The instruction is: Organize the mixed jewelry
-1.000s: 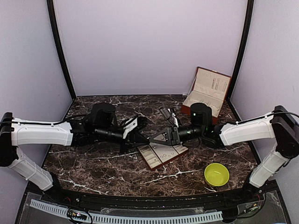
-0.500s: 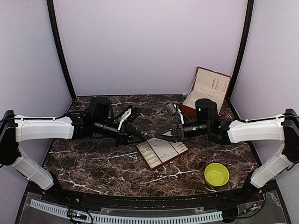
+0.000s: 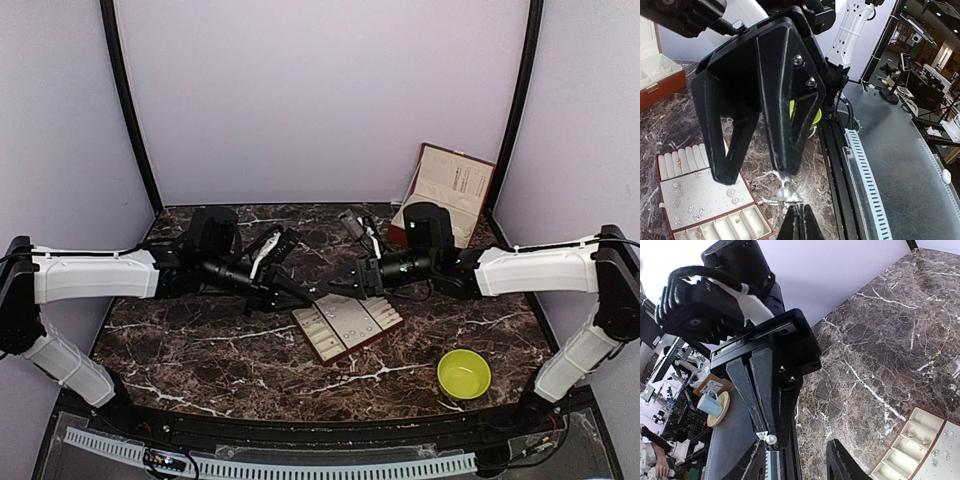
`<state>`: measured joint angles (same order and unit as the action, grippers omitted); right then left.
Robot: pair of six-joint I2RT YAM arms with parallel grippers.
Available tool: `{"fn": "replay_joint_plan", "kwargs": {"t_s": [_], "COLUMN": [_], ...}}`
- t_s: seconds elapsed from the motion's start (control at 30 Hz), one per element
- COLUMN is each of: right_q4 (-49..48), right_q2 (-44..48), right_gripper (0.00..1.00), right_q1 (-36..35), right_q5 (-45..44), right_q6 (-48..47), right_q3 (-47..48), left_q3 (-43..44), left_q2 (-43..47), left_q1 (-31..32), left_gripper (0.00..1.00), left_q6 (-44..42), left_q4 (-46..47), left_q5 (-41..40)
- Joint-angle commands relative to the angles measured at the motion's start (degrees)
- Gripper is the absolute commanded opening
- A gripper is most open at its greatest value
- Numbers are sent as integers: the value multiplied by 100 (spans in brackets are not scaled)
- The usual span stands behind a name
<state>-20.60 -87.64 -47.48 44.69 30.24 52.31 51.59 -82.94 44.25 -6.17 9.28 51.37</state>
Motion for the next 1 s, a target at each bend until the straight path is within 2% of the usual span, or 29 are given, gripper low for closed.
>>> {"fn": "replay_joint_plan", "kwargs": {"t_s": [0.0,0.37,0.97], "right_q4": [-35,-92,-231], "right_q2": [-175,-315,-343], "right_gripper": [43,33,23], "right_q1": [-115,-182,-182], "right_q5": [272,425,585], "right_q6": [-136,-32,52], "right_q3": [283,387,392], "left_q3": [-91,-102,-112], "left_q2": [14,20,-1], "left_q1": [0,0,-2], "left_gripper": [0,0,0], "left_q6": [36,-14,-33], "left_q4": [195,153,127], "left_q5": [241,195,153]}}
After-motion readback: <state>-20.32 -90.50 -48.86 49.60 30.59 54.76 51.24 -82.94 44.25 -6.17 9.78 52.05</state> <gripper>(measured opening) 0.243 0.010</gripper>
